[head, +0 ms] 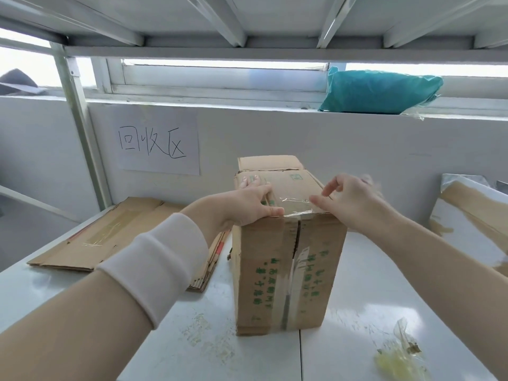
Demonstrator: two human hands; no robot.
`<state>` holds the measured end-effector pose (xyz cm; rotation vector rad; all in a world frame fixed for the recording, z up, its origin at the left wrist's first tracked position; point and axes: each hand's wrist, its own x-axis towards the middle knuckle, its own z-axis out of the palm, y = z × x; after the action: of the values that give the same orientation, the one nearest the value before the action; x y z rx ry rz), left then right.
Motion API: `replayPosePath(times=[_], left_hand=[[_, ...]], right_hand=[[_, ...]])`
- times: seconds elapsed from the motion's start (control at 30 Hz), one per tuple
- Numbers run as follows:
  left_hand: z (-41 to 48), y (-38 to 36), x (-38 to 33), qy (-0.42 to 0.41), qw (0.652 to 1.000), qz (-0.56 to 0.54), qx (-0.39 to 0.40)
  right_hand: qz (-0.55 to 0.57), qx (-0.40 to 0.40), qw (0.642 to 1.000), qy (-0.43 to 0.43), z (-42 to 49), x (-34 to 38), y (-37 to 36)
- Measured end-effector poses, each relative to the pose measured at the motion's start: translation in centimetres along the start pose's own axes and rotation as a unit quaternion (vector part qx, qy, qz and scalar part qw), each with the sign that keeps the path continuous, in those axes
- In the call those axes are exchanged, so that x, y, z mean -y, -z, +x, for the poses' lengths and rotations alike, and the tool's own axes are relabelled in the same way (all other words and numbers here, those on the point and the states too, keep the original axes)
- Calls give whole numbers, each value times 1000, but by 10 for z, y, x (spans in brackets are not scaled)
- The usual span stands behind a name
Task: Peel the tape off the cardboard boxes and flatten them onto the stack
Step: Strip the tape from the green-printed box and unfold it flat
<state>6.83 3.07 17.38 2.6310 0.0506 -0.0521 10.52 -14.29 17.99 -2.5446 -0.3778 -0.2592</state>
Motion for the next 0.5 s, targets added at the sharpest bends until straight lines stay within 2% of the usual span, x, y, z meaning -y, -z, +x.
replayPosePath(times=[0.07, 0.1, 0.23, 0.3, 0.37, 0.43, 0.5], left_hand=[[0, -1, 1, 3, 1000, -8, -4], [-1, -1, 1, 1, 1000, -10, -7], [-4, -3, 5, -3, 1000, -22, -14], [-5, -3, 5, 0, 999, -26, -19], [-6, -3, 5, 3, 999, -30, -25], [-6, -2, 4, 1, 999, -29, -28], [-5, -3, 5, -1, 999, -37, -27]], right_hand=[[-188, -8, 981, 40, -2, 8, 2], [-226, 14, 973, 37, -4, 12, 1], [-241, 38, 970, 17, -2, 27, -5], [-185, 44, 982, 7, 0, 30, -7], [-73, 41, 996, -11, 0, 28, -10], [72, 9, 997, -19, -3, 21, -17], [166, -46, 985, 19, -10, 12, -26]])
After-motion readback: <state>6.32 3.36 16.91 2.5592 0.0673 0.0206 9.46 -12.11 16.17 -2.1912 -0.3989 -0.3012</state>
